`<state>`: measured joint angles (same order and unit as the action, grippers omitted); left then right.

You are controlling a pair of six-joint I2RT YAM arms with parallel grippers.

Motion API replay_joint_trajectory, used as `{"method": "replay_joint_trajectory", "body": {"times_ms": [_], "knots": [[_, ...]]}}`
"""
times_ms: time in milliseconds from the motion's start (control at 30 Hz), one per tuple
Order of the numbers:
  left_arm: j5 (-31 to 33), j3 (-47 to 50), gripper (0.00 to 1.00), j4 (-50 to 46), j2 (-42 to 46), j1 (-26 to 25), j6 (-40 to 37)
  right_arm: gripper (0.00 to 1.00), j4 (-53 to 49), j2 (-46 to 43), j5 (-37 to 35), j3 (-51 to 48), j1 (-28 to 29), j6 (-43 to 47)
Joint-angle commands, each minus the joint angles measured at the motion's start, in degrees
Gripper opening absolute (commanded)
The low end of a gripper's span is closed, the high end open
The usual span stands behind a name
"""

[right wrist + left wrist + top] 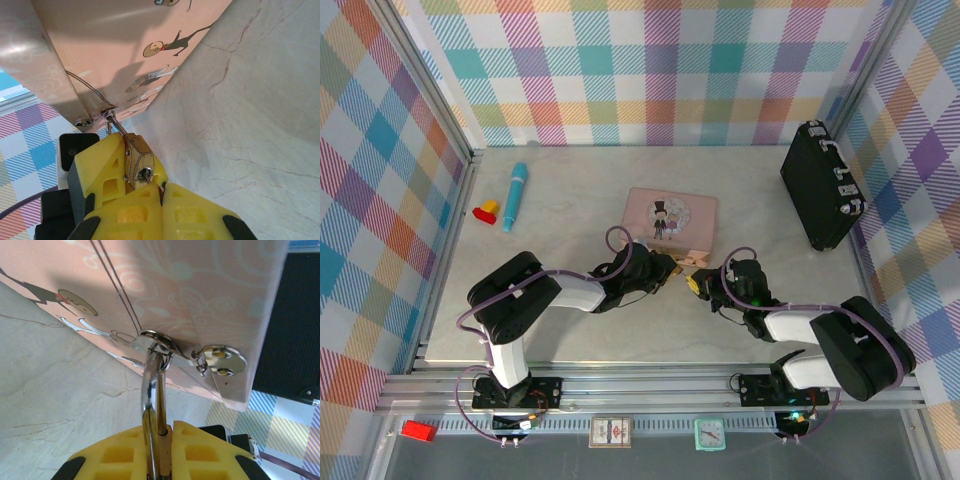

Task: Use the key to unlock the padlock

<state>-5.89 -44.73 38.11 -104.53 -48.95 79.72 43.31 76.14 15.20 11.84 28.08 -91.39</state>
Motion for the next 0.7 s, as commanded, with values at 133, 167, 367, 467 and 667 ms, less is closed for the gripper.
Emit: {"method": "replay_joint_trajectory", "body": {"times_ms": [133, 167, 367, 467, 667], "knots": [[-3.71, -2.37, 0.00, 6.60, 0.64, -2.39, -0.36, 0.00, 3.59, 0.50, 0.20, 2.33, 0.69, 0.87], [-3.61, -2.37, 0.00, 6.49, 0.65, -2.39, -0.45, 0.00, 3.45, 0.38, -0.03, 2.28, 0.75, 1.07], [-3.43, -2.43, 0.00, 6.53, 0.18, -2.38, -0.18, 0.00, -1.86, -1.95, -1.58, 1.37, 0.75, 2.89], [-3.16, -2.33, 0.00, 6.15, 0.38, -2.38, -0.27, 0.00, -2.44, -2.40, -1.50, 1.35, 0.75, 2.98], [-3.09, -2.89, 0.00, 5.75, 0.33, -2.47, -0.45, 0.00, -1.30, -1.96, -1.25, 2.90, 2.52, 2.54]]}}
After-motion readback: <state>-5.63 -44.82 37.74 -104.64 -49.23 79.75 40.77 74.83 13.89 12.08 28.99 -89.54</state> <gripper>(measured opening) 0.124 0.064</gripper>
